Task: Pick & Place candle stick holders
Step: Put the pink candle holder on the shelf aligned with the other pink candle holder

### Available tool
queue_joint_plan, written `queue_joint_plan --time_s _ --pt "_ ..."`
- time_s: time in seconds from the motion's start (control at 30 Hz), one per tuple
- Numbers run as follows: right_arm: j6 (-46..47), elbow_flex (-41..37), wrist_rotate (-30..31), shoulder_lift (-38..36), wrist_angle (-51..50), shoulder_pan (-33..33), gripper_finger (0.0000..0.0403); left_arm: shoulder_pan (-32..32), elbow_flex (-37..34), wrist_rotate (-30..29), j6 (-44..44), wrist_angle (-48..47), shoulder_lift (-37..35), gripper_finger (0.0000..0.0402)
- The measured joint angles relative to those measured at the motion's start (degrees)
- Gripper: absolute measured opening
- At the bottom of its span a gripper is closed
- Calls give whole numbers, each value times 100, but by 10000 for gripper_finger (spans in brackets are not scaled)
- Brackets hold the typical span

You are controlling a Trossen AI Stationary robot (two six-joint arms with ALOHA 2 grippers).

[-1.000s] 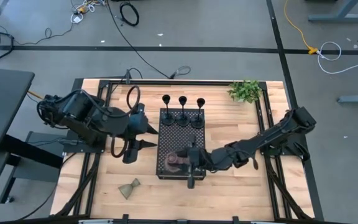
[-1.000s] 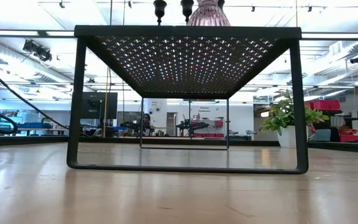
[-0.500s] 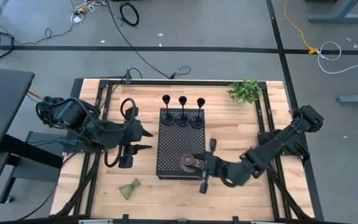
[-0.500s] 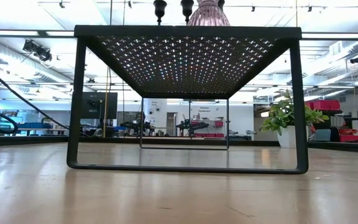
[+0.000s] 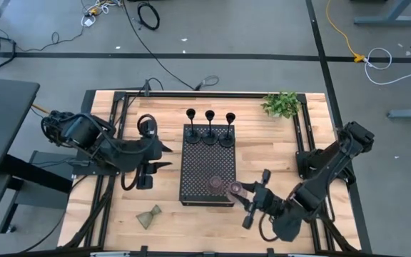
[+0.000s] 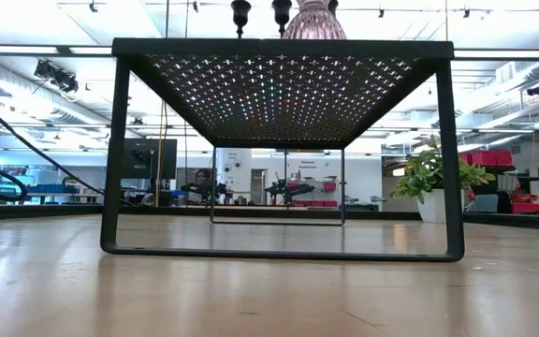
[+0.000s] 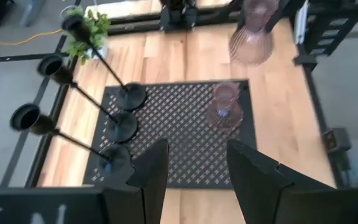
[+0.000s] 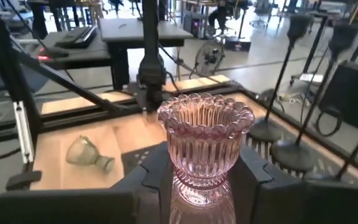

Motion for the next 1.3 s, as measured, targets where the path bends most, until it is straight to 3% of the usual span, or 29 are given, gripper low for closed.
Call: queue_joint_plan --time_s 0.2,0.43,0.77,1.03,1.17,1.3 --pt "781 -374 247 15 -28 76 98 -37 -726 -226 28 202 -124 165" --pt "1194 -618 -5 8 102 -51 98 -25 -2552 -470 -271 1026 -946 165" --pt "1860 -1045 -236 8 229 -290 98 -42 -5095 -60 -424 2911 -2498 165" --pt "1602 -1896 -482 10 1828 -471 98 -55 -6516 11 -654 3761 -3083 165" --pt "1046 -2157 -692 10 2694 -663 98 -93 -6950 32 -801 4122 -3244 165" --pt "901 -2292 -922 8 2857 -837 98 -170 -7195 21 -1021 4174 -3300 165"
